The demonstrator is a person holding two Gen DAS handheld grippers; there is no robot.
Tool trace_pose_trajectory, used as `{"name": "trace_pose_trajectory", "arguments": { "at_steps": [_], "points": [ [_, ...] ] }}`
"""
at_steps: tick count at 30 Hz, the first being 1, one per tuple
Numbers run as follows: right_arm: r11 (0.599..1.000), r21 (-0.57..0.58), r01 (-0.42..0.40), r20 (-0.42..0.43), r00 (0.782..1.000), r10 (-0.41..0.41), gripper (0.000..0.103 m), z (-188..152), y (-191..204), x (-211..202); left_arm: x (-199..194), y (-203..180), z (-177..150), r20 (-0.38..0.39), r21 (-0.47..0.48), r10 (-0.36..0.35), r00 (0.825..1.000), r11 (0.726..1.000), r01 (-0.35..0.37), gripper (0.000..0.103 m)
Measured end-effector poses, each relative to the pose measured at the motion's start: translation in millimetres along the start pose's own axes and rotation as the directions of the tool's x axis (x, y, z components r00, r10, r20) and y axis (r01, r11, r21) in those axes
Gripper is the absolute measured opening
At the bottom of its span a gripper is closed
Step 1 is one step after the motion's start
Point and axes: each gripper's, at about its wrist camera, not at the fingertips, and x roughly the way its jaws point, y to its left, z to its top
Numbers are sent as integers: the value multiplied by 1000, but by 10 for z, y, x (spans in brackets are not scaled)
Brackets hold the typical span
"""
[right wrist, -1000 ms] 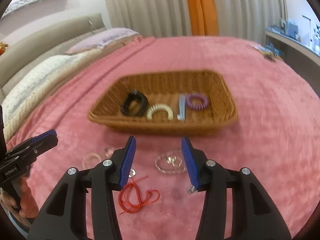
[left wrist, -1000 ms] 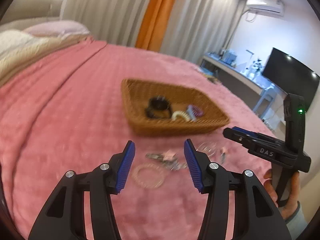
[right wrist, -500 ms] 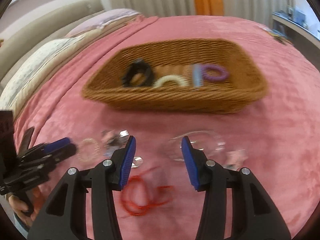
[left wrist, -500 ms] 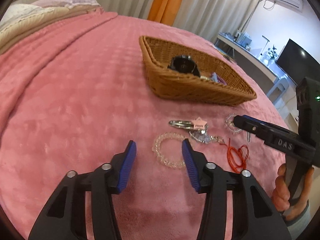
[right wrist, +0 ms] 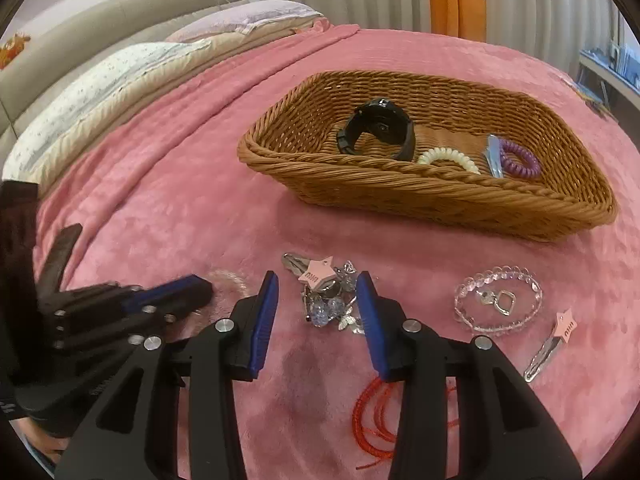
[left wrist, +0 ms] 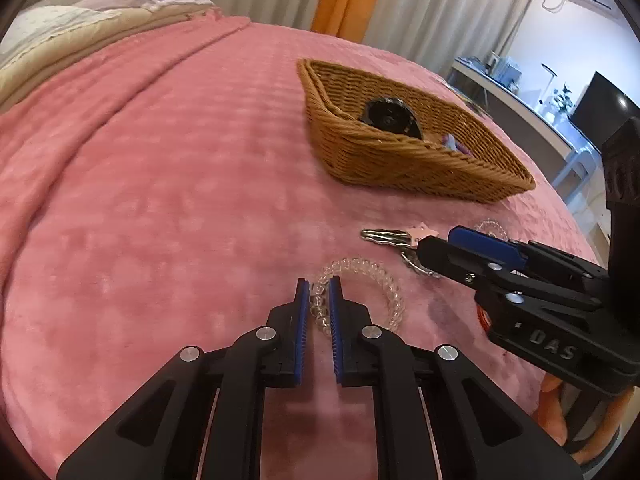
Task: Organize jewelry
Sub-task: 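Grasp the clear bead bracelet with the left tool while the right tool grasps the keychain charm, then drop both items into the basket and open both tools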
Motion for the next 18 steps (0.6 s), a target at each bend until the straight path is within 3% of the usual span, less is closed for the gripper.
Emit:
{"name": "trace_pose_trajectory", "arguments": {
  "at_steps": [6, 9, 18],
  "points": [
    [1000, 4, 25, -22, 999, -25, 37, 46, -11, 127, 40, 72, 12, -19, -27, -17, 1000, 1000, 17, 8],
    [1000, -9, 26, -42, 999, -26, 22, 35, 12, 181, 48, 60, 11, -19, -20, -19, 1000, 1000, 19, 8],
    [1000, -10, 13, 17, 1000, -13, 22, -38, -3, -19, 42, 63, 6, -13, -22, -27, 1000, 999, 27, 8]
  ]
}}
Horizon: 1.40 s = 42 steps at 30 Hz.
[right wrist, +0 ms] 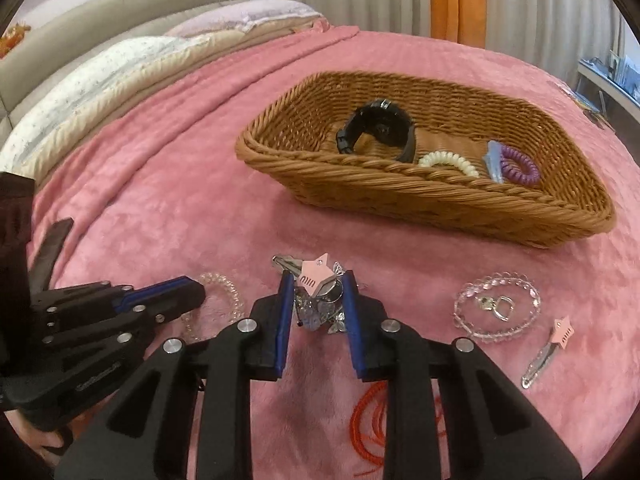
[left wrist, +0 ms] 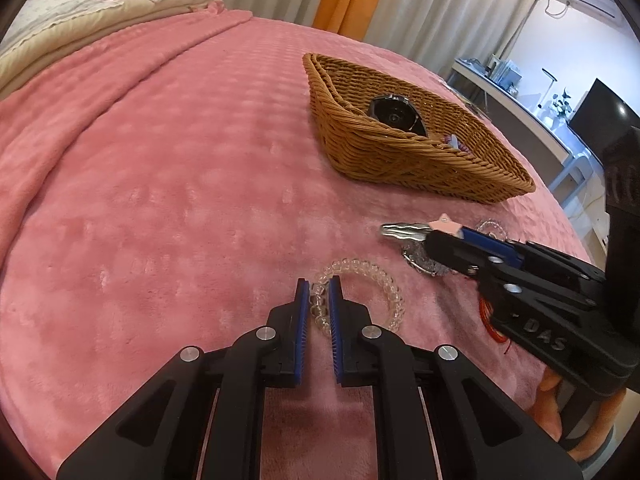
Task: Organize jewelry
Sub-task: 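Drop both items into the basket and open both tools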
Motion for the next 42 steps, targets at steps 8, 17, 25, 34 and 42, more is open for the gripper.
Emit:
{"name": "trace_pose_trajectory", "arguments": {
  "at_steps": [8, 17, 25, 34, 42],
  "points": [
    [993, 98, -60, 73, 996, 53, 22, -82, -290, -387, -126, -60, -3, 62, 23, -21, 998, 1000, 19, 8],
    [993, 113, -46, 210, 977, 21, 22, 170, -469, -1036, -534, -313, 199, 187, 56, -95, 978, 995, 86, 8],
    [989, 146, 8, 295, 954, -52, 22, 831, -869, -1142, -789, -731, 941, 341, 117, -126, 932, 989, 91, 8],
    [970, 236, 57, 207, 972, -107, 22, 1159, -1314, -331, 22, -784, 1391, 311, 76, -119, 943, 992, 100, 8],
    [963, 263, 55, 106, 991, -86, 22, 1132, -1490, 208, 483, -748, 1327, 226, 108, -99, 969, 991, 76, 8]
  ]
}}
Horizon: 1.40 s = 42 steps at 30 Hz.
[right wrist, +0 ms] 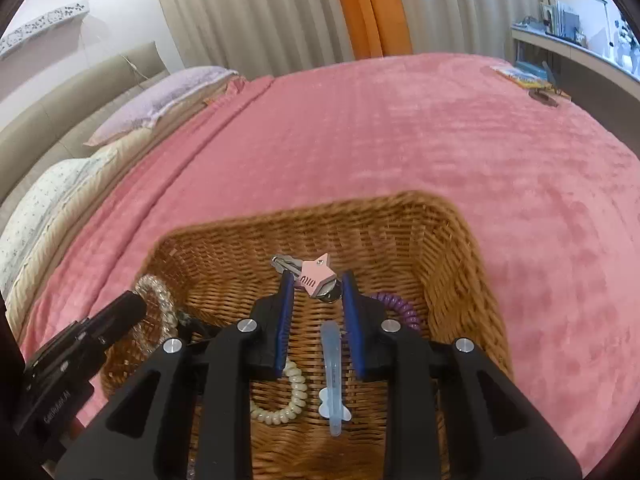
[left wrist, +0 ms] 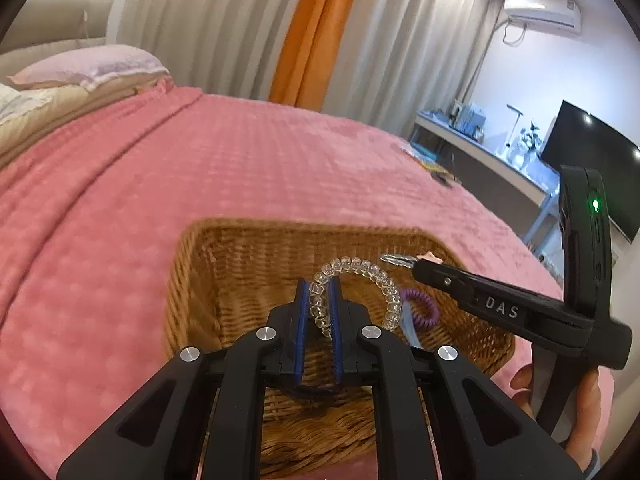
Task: Organize jewelry
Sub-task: 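Drop both items into the basket and open both tools, then grasp the crystal charm with the left tool while the right tool grasps the pink star clip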
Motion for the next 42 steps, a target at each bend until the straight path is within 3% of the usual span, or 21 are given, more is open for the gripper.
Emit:
{"name": "trace_pose_trajectory", "arguments": {
  "at_steps": [6, 8, 10, 12, 14, 16, 23, 28, 36, 42],
  "points": [
    [1000, 3, 12, -66, 998, -12, 22, -68, -28, 171, 104, -10, -64, -44, 22, 8, 999, 1000, -7, 9],
    [1000, 17, 1, -85, 996, 0, 24, -87, -35, 172, 81, -7, -69, -44, 20, 4, 999, 1000, -3, 14],
    [999, 35, -14, -89, 996, 17, 35, -99, -60, 135, 17, -15, -74, -36, 17, -3, 999, 1000, 4, 24],
    [999, 40, -14, -66, 998, 17, 44, -102, -71, 21, -85, -39, -61, -22, 18, -11, 1000, 1000, 11, 26],
    [999, 43, -23, -37, 999, 24, 44, -107, -65, -149, -230, -49, -56, -7, 11, -28, 1000, 1000, 28, 30],
    [998, 49, -44, -16, 999, 45, 44, -124, -62, -326, -408, -72, -59, 16, 10, -41, 999, 999, 41, 41],
    [996, 38, -86, 51, 995, 84, 44, -352, -58, -1019, -1111, -175, -198, 95, 35, -86, 992, 996, 83, 41],
    [997, 10, -83, 89, 993, 82, 44, -625, -61, -1419, -1440, -234, -424, 107, 49, -103, 989, 994, 98, 41],
    [999, -34, 4, 90, 996, -1, 44, -1060, -104, -1563, -1416, -203, -785, 41, 47, -111, 993, 993, 109, 41],
    [999, 23, 32, -26, 999, -31, 44, -1310, -329, -1189, -1106, 28, -1015, -88, -13, -89, 992, 996, 88, 41]
  ]
}}
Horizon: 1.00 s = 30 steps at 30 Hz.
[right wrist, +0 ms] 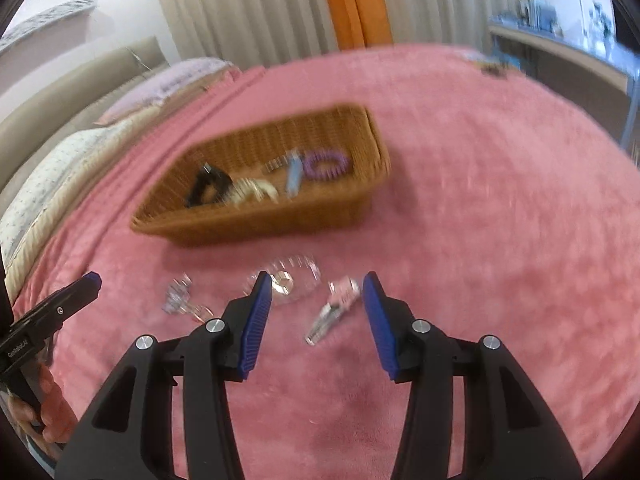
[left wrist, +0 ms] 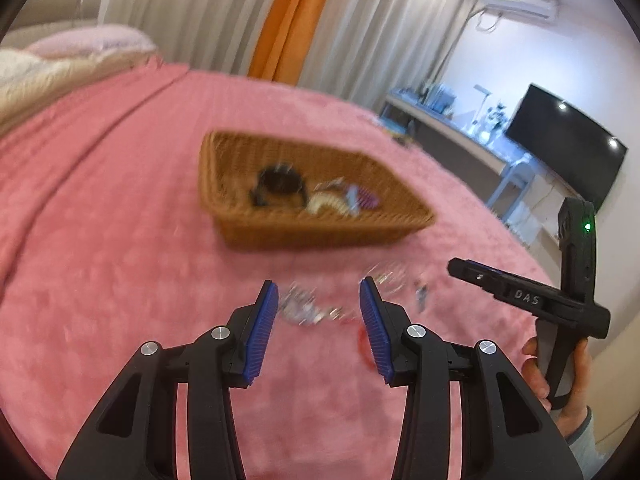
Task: Organize jewelry
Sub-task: 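Grasp the crystal charm with the left tool while the right tool grasps the pink star clip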
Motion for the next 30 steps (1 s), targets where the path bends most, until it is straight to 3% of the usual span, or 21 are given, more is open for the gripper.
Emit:
{"name": "trace_pose_trajectory", "arguments": {
  "at_steps": [5, 8, 13, 20, 23, 27, 30],
  "points": [
    [999, 52, 14, -82, 997, -10, 44, -107, -149, 328, 259, 218, -71, -88, -70, -33, 996, 997, 27, 41],
    [998, 64, 4, -88, 996, 2, 44, -118, -183, 367, 441, 236, -59, -148, -79, -53, 988, 996, 41, 41],
    [998, 44, 33, -100, 995, -29, 44, -84, -133, 446, 707, 160, -6, -217, -45, -18, 976, 999, 8, 41],
    [998, 4, 69, -103, 992, -68, 44, -46, -50, 539, 893, 50, 19, -225, 12, 68, 972, 998, -67, 41],
    [994, -38, 99, -100, 990, -103, 38, -53, 34, 567, 896, 17, 11, -220, 37, 86, 972, 996, -80, 41],
    [989, -100, 112, -91, 988, -121, 21, -82, 154, 570, 884, 30, 9, -217, 44, 99, 971, 995, -92, 32],
    [986, -126, 108, -88, 989, -120, 21, -104, 200, 558, 855, 63, -9, -210, 28, 83, 974, 997, -79, 24]
  ]
}}
